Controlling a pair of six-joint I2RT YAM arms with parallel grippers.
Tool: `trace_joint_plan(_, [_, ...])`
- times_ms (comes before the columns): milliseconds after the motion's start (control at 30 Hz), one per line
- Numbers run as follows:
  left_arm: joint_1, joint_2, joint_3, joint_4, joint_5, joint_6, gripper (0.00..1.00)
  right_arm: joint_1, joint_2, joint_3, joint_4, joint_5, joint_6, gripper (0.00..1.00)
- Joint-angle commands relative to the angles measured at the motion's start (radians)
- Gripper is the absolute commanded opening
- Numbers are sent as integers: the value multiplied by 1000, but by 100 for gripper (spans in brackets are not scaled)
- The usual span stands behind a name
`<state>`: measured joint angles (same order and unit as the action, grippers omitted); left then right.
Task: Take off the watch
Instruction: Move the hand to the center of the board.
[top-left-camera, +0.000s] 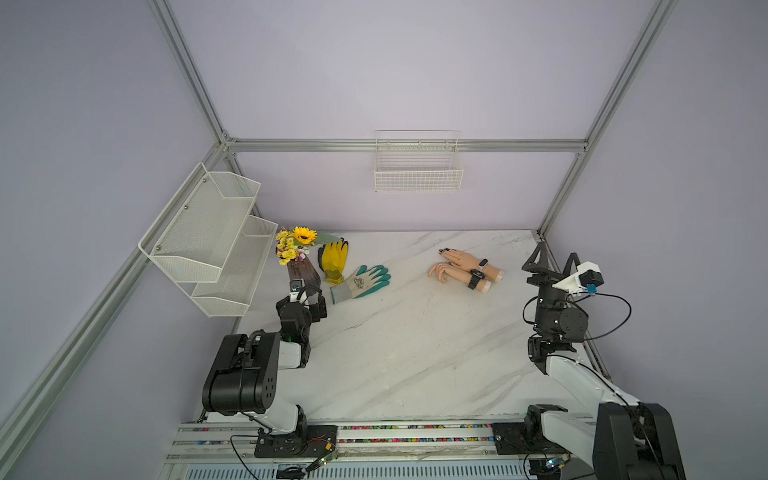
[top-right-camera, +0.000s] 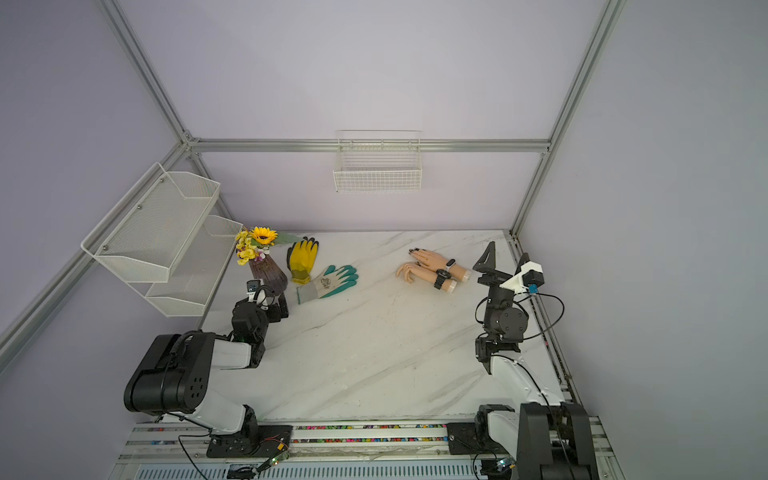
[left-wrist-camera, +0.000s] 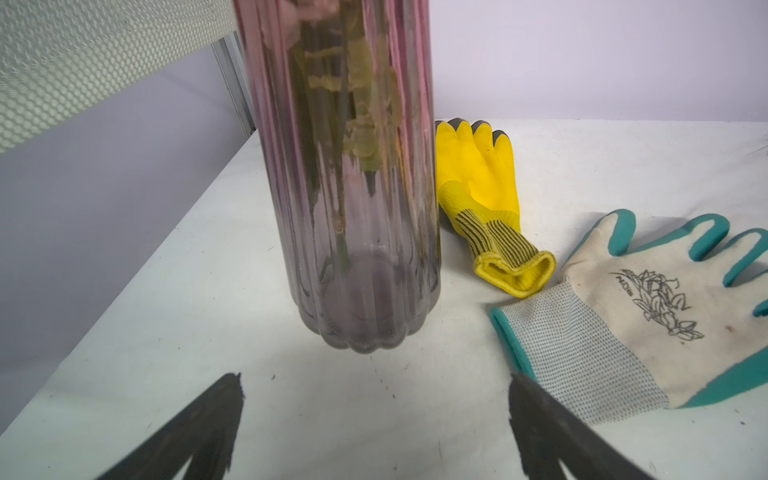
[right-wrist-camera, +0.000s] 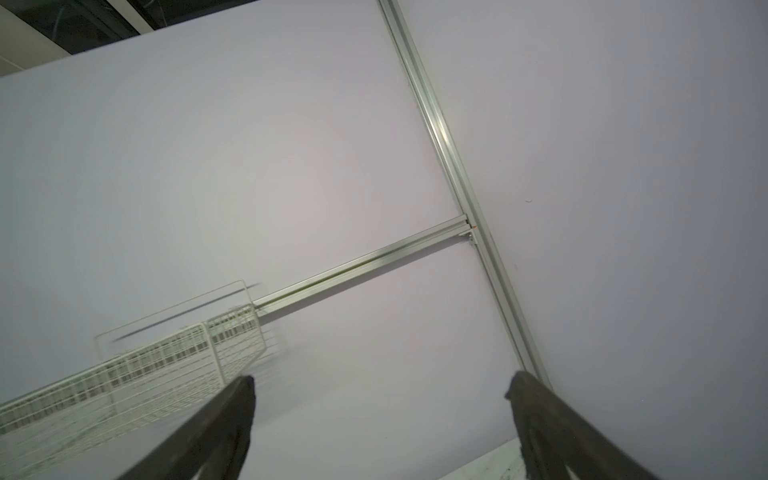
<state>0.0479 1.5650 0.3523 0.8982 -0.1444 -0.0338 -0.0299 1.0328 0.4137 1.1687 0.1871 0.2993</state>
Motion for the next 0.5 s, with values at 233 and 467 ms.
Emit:
trace_joint_plan(233, [-143, -203, -73, 99, -213, 95, 100, 7, -207, 92, -554, -474, 337, 98])
trace_joint_plan(467, [-345, -535, 80, -428, -208, -324, 100, 110, -72, 195, -803, -572, 231, 97])
